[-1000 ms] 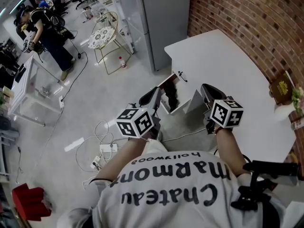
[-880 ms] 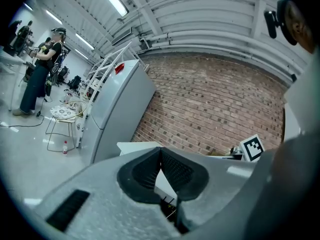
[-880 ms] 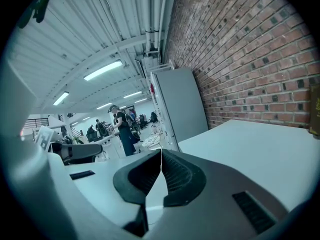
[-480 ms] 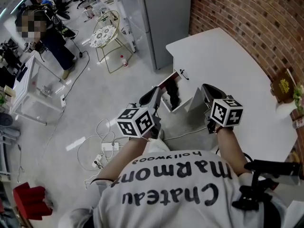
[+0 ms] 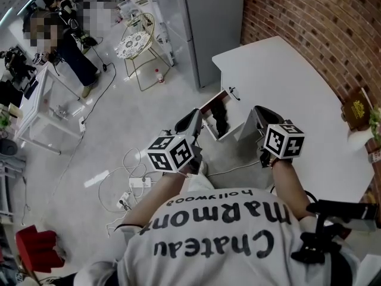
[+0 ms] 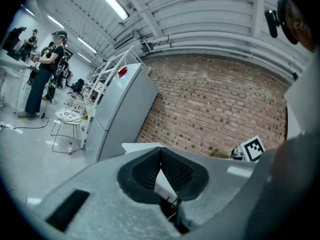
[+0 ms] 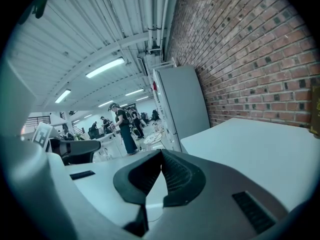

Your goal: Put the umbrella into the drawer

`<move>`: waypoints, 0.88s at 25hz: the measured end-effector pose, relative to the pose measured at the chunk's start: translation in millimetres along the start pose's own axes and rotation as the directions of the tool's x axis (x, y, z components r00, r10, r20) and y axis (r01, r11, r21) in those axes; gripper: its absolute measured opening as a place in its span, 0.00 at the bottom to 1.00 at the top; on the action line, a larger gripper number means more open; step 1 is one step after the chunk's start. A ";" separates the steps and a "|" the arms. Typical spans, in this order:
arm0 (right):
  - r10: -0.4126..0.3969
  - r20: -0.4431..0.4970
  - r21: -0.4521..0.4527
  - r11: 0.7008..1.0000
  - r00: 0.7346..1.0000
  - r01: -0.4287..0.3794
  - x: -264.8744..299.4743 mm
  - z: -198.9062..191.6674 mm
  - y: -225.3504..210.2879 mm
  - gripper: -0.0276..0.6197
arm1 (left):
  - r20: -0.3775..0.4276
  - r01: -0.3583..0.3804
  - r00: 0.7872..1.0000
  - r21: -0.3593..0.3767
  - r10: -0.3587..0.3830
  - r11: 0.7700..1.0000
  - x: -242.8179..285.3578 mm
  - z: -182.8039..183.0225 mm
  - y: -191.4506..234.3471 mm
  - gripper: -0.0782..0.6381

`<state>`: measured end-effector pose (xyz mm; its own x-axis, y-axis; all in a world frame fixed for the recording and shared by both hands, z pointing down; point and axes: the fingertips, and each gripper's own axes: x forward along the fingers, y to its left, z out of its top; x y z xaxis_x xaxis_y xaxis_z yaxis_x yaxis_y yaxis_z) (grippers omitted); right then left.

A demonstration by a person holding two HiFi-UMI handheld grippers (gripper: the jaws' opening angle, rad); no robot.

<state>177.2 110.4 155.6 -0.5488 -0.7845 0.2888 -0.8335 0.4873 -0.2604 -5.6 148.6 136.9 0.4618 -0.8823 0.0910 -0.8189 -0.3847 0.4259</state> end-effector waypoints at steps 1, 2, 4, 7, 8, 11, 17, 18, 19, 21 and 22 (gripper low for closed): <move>0.001 0.000 0.000 1.000 1.000 -0.001 -0.2 -0.4 0.5 0.06 | 0.001 -0.003 1.000 0.001 0.003 1.000 -1.3 0.0 0.5 0.13; 0.001 0.001 0.000 1.000 1.000 -0.001 -0.5 -0.6 1.0 0.06 | 0.002 -0.007 1.000 0.005 0.007 1.000 -2.6 0.2 0.9 0.13; 0.001 0.004 0.002 1.000 1.000 -0.001 -1.1 0.5 2.0 0.06 | 0.005 -0.013 1.000 0.033 0.013 0.999 -4.6 2.2 0.3 0.13; 0.002 0.012 0.004 1.000 1.000 -0.002 -2.0 3.3 4.0 0.06 | 0.006 -0.012 1.000 0.070 0.012 0.997 -5.9 7.0 -2.5 0.13; 0.002 0.015 0.004 1.000 1.000 -0.002 -2.3 4.4 4.4 0.06 | 0.008 -0.011 1.000 0.065 0.010 0.998 -5.8 8.6 -2.8 0.13; 0.000 0.028 0.004 1.000 1.000 0.000 -4.0 8.4 3.3 0.06 | 0.019 -0.012 1.000 0.072 0.011 0.997 -5.4 14.9 -3.6 0.13; -0.008 0.039 0.009 1.000 0.999 0.007 -7.6 12.0 -2.5 0.06 | 0.050 -0.021 0.999 0.118 0.015 0.993 -4.2 22.8 -9.3 0.13; -0.007 0.036 0.011 1.000 0.999 0.007 -7.4 10.4 -3.6 0.06 | 0.051 -0.022 0.999 0.110 0.016 0.994 -3.7 21.5 -8.8 0.13; -0.008 0.031 0.013 1.000 0.999 0.008 -7.2 8.1 -4.9 0.06 | 0.053 -0.024 0.998 0.097 0.019 0.995 -3.3 19.8 -7.7 0.13; -0.009 0.017 0.017 1.000 1.000 0.009 -6.9 2.2 -7.2 0.06 | 0.053 -0.036 0.998 0.065 0.033 0.997 -3.5 15.6 -3.2 0.13; -0.008 0.010 0.021 1.000 1.000 0.008 -6.9 -0.5 -7.6 0.06 | 0.049 -0.044 0.998 0.053 0.042 0.998 -4.3 13.6 -0.8 0.13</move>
<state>187.2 112.4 156.0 -0.5413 -0.7921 0.2820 -0.8364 0.4730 -0.2770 -11.6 148.9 123.9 0.4098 -0.9099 0.0643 -0.8556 -0.3590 0.3730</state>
